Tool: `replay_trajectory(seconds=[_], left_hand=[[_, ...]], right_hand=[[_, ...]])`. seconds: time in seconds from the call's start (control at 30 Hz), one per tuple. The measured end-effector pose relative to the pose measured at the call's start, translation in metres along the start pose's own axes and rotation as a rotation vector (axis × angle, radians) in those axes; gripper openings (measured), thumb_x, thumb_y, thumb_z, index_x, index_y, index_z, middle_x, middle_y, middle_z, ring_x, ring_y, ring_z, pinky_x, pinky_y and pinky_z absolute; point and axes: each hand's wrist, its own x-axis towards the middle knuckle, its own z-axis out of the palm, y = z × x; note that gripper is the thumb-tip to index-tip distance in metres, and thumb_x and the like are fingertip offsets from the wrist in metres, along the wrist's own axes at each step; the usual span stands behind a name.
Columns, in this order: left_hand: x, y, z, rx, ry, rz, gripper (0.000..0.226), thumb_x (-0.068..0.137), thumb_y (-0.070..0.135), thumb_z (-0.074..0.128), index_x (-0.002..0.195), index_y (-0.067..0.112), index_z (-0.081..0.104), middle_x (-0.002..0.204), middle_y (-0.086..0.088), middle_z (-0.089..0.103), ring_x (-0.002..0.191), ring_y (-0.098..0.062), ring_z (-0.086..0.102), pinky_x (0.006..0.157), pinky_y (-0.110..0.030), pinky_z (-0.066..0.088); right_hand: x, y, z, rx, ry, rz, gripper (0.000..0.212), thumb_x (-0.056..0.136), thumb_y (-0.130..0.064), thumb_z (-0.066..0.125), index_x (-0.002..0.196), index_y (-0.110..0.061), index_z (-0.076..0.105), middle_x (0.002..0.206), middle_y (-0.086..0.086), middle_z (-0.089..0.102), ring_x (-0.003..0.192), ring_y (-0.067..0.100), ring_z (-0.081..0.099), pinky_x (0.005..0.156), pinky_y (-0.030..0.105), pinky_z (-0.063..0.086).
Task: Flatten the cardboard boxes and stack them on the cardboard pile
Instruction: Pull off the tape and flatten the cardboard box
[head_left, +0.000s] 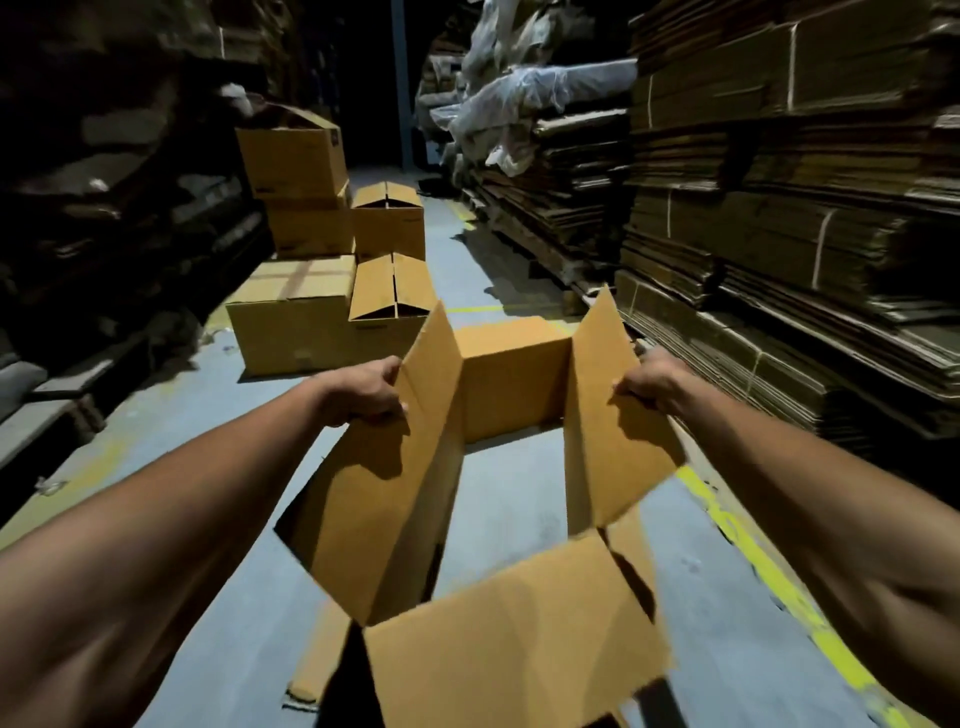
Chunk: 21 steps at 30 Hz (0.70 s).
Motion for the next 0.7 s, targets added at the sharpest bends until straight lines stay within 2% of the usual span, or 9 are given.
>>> replay_trajectory(seconds=[0.07,0.17,0.23,0.3,0.33,0.4,0.5,0.57,0.7], left_hand=[[-0.015,0.01,0.011,0.034,-0.063,0.008,0.062,0.101,0.005,0.063,0.152,0.028,0.037,0.123,-0.006,0.06,0.098,-0.023,0.07,0.076,-0.034,0.064],[-0.03,0.018,0.029,0.069,-0.12,0.023,0.067,0.102,0.009,0.064,0.155,0.037,0.033,0.124,0.002,0.059,0.099,-0.022,0.072,0.088,-0.041,0.063],[-0.035,0.024,0.041,0.096,-0.167,0.05,0.056,0.103,0.011,0.062,0.141,0.043,0.037,0.13,-0.003,0.058,0.106,-0.027,0.073,0.095,-0.045,0.061],[-0.036,0.029,0.052,0.074,-0.21,0.07,0.038,0.104,0.009,0.061,0.12,0.04,0.045,0.132,-0.013,0.059,0.114,-0.034,0.069,0.104,-0.045,0.054],[-0.034,0.029,0.057,0.047,-0.23,0.069,0.032,0.104,0.009,0.061,0.113,0.037,0.05,0.13,-0.014,0.059,0.114,-0.033,0.068,0.103,-0.042,0.052],[-0.029,0.028,0.067,0.009,-0.25,0.077,0.029,0.103,0.011,0.061,0.122,0.032,0.055,0.135,-0.012,0.061,0.119,-0.033,0.066,0.101,-0.044,0.056],[-0.025,0.03,0.082,-0.009,-0.233,0.085,0.036,0.105,0.02,0.06,0.138,0.027,0.049,0.13,-0.009,0.064,0.116,-0.031,0.066,0.096,-0.044,0.059],[-0.019,0.035,0.088,-0.034,-0.184,0.079,0.034,0.103,0.034,0.064,0.134,0.023,0.053,0.122,-0.009,0.071,0.107,-0.03,0.072,0.093,-0.044,0.061],[-0.007,0.055,0.095,0.183,0.002,0.121,0.057,0.091,0.062,0.07,0.114,0.011,0.06,0.1,-0.007,0.069,0.083,-0.02,0.067,0.071,-0.03,0.052]], right_hand=[[0.007,-0.02,0.017,0.094,-0.008,-0.041,0.025,0.089,-0.022,0.083,0.095,-0.005,0.064,0.089,0.017,0.068,0.068,0.026,0.064,0.047,0.027,0.048],[0.003,-0.046,0.044,0.333,-0.246,-0.069,0.016,0.102,-0.017,0.065,0.094,-0.003,0.061,0.075,0.013,0.06,0.055,0.02,0.054,0.062,0.035,0.046],[-0.012,-0.056,0.057,0.464,-0.433,-0.075,0.028,0.106,-0.034,0.057,0.102,-0.006,0.057,0.092,0.012,0.06,0.081,0.029,0.066,0.078,0.044,0.052],[-0.021,-0.054,0.065,0.493,-0.599,-0.052,0.045,0.107,-0.051,0.048,0.117,-0.008,0.055,0.108,0.007,0.058,0.116,0.038,0.059,0.096,0.056,0.053],[-0.026,-0.051,0.067,0.493,-0.677,-0.046,0.057,0.105,-0.058,0.044,0.132,-0.008,0.051,0.121,0.006,0.057,0.13,0.041,0.052,0.096,0.062,0.052],[-0.032,-0.044,0.07,0.51,-0.799,-0.057,0.077,0.099,-0.073,0.038,0.157,-0.023,0.036,0.149,0.003,0.043,0.145,0.046,0.037,0.086,0.067,0.052],[-0.044,-0.038,0.072,0.553,-0.747,-0.061,0.073,0.102,-0.072,0.028,0.154,-0.022,0.04,0.157,0.009,0.039,0.14,0.047,0.042,0.102,0.07,0.046],[-0.049,-0.033,0.076,0.577,-0.672,-0.051,0.062,0.107,-0.064,0.024,0.146,-0.021,0.046,0.156,0.009,0.04,0.138,0.045,0.044,0.11,0.068,0.042],[-0.05,-0.017,0.083,0.294,-0.706,0.029,0.078,0.102,-0.071,0.022,0.161,-0.021,0.031,0.163,0.016,0.036,0.14,0.05,0.042,0.111,0.071,0.033]])
